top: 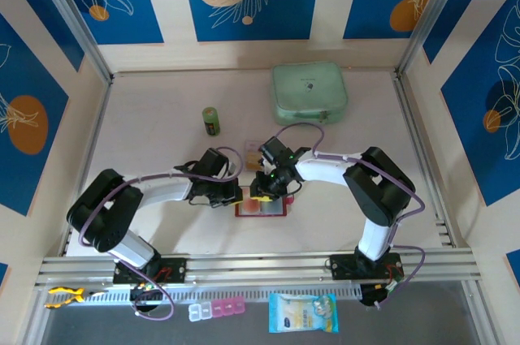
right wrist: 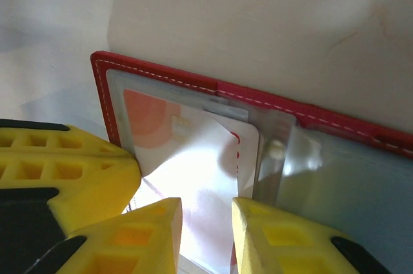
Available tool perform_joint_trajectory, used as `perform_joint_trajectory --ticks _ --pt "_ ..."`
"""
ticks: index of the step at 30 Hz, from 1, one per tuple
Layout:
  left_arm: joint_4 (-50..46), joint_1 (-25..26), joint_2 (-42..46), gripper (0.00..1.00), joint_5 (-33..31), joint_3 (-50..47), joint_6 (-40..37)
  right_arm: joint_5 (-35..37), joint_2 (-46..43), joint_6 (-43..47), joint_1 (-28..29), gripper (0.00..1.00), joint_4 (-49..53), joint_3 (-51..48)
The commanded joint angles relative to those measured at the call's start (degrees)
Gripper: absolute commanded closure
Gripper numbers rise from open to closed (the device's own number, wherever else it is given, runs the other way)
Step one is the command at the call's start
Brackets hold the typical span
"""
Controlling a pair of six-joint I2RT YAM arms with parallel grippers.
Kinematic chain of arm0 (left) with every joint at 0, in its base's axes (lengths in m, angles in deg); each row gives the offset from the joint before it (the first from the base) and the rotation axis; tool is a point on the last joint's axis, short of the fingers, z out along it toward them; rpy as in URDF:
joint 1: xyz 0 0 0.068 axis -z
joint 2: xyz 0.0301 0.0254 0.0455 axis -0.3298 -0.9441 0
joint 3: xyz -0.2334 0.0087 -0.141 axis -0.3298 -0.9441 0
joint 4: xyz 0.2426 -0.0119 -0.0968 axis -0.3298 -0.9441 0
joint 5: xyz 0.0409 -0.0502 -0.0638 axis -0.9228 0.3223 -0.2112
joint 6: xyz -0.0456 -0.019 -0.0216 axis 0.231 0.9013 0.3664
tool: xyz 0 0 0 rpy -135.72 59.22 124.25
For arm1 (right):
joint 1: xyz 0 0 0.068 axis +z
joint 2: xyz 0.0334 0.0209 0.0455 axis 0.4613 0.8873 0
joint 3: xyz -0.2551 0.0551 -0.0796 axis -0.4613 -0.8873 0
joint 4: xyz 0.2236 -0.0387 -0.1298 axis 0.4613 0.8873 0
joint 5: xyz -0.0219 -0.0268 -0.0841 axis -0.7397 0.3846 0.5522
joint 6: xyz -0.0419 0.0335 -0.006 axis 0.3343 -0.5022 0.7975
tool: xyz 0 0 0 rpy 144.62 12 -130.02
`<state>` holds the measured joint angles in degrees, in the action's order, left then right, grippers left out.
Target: Take the credit cards out of the card holder
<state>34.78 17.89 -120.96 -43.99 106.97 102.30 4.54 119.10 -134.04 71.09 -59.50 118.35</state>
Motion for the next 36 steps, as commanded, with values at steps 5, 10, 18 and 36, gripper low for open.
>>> perform_joint_trajectory --ticks 5,10,18,36 --pt "-1.76 -0.62 -0.83 0.99 -0.74 -1.63 -0.69 4.2 1.45 1.28 1.44 0.72 7.04 2.14" --pt "-2.07 -0.54 -0.79 0.99 -0.79 -1.54 -0.72 6.14 1.55 1.91 1.91 0.72 9.4 3.03" --pt "-2.96 -0.61 0.17 0.99 -1.0 -1.37 -0.73 8.36 1.46 2.85 2.35 0.72 12.07 4.55" --pt "-5.4 -0.62 3.11 0.98 -1.1 -0.55 -0.46 5.29 -2.42 2.27 1.91 0.71 9.09 3.43"
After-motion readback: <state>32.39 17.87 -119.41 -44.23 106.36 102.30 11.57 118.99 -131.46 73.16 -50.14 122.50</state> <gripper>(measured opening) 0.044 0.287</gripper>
